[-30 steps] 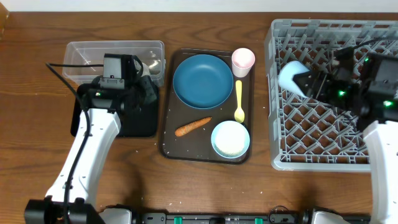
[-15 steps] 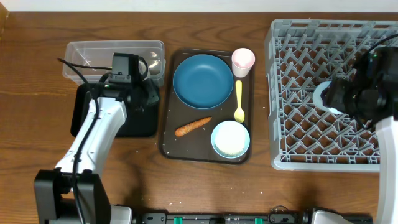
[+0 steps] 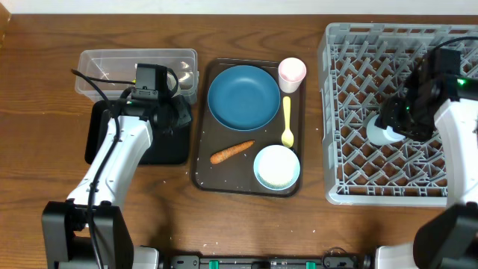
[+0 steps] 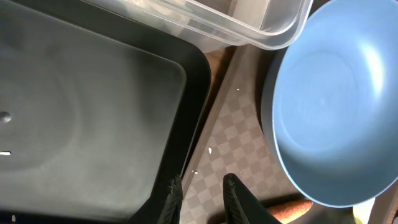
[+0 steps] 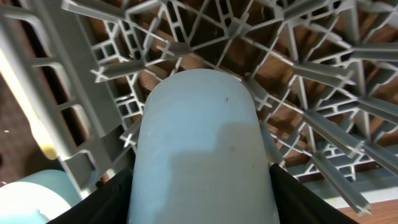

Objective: Sort waste into correct bins and load items into the dishwasher rack
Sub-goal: 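Carry cup with right gripper and place it upside down in rack, then reach left gripper to white bowl of rice and grasp its rim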

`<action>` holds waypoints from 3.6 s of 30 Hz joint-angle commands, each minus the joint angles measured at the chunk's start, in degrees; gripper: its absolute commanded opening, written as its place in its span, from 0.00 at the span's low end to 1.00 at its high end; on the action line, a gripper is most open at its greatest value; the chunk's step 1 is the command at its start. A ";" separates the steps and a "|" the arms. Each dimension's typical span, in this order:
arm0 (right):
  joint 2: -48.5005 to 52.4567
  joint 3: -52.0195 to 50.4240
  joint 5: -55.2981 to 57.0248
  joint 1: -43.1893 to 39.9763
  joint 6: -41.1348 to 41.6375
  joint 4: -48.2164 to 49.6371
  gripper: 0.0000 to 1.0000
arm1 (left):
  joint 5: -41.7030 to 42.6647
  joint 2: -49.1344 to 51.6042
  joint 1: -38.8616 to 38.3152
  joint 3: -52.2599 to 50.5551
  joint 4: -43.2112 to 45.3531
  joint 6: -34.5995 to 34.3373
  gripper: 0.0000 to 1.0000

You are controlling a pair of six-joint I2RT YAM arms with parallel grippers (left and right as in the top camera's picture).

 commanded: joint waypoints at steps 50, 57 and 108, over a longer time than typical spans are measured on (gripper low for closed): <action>2.27 13.05 -11.67 11.39 -6.43 -0.33 0.94 | -4.39 -4.48 -32.68 0.52 -6.51 13.03 0.39; 2.27 13.05 -11.28 11.37 -6.40 -0.31 0.95 | -10.97 -3.41 -44.26 0.55 -1.66 16.87 0.46; 2.27 13.05 -8.24 11.10 -6.43 -1.14 0.95 | -11.65 21.33 -54.77 18.62 -9.75 12.72 0.38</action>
